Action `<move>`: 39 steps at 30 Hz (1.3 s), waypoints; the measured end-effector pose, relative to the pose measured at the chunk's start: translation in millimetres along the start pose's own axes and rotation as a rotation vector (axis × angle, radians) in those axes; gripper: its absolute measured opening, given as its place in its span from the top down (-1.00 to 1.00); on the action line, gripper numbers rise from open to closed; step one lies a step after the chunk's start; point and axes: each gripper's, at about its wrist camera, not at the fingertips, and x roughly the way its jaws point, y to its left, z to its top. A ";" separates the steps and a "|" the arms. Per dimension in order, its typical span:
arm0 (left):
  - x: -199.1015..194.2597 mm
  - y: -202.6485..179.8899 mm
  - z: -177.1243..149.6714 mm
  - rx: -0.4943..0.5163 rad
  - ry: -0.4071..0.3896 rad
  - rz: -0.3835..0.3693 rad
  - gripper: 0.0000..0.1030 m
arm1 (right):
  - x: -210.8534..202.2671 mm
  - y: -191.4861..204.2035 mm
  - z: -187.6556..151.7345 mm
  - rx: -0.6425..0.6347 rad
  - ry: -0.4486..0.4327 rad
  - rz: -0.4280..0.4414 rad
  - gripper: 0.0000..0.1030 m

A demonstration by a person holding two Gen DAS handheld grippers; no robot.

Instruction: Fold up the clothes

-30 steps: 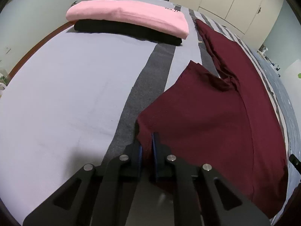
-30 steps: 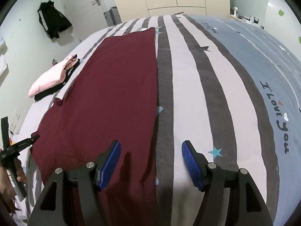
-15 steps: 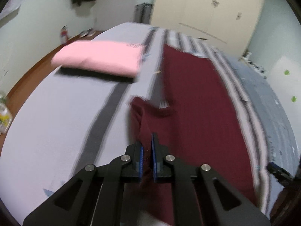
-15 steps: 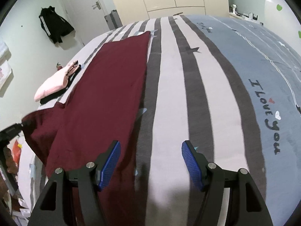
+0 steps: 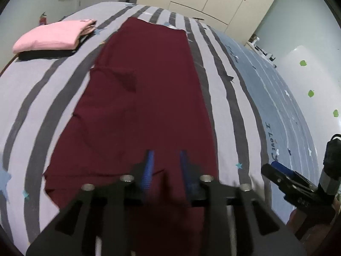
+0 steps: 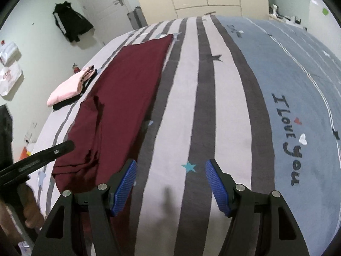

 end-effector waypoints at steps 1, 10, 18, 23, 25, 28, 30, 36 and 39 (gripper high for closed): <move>-4.2 3.4 -2.5 0.008 0.008 -0.010 -0.01 | 1.3 -1.3 -1.5 0.008 0.002 0.000 -0.24; -12.1 65.4 -11.1 0.027 0.019 0.102 0.25 | 17.5 20.1 -5.1 0.012 0.013 0.030 -0.24; 6.0 106.5 5.1 -0.006 0.003 0.198 0.44 | 41.6 49.6 7.5 -0.002 0.011 0.057 -0.24; 30.8 111.4 -3.6 0.002 0.053 0.190 0.46 | 58.1 77.5 23.9 -0.011 0.005 0.091 -0.24; 35.3 108.2 -13.1 0.009 0.069 0.177 0.46 | 66.8 89.9 31.1 -0.020 0.006 0.114 -0.24; 35.3 108.0 -22.5 -0.004 0.080 0.153 0.47 | 81.9 111.0 45.3 -0.050 0.000 0.138 -0.24; 33.8 110.8 -26.6 -0.021 0.087 0.135 0.47 | 95.8 126.3 57.6 -0.074 -0.009 0.154 -0.24; 16.2 124.1 -19.1 -0.027 0.073 0.087 0.47 | 147.3 161.0 94.3 -0.089 -0.011 0.187 -0.24; 3.5 137.0 -13.2 -0.032 0.033 0.123 0.47 | 170.0 173.8 108.1 -0.095 -0.001 0.203 -0.24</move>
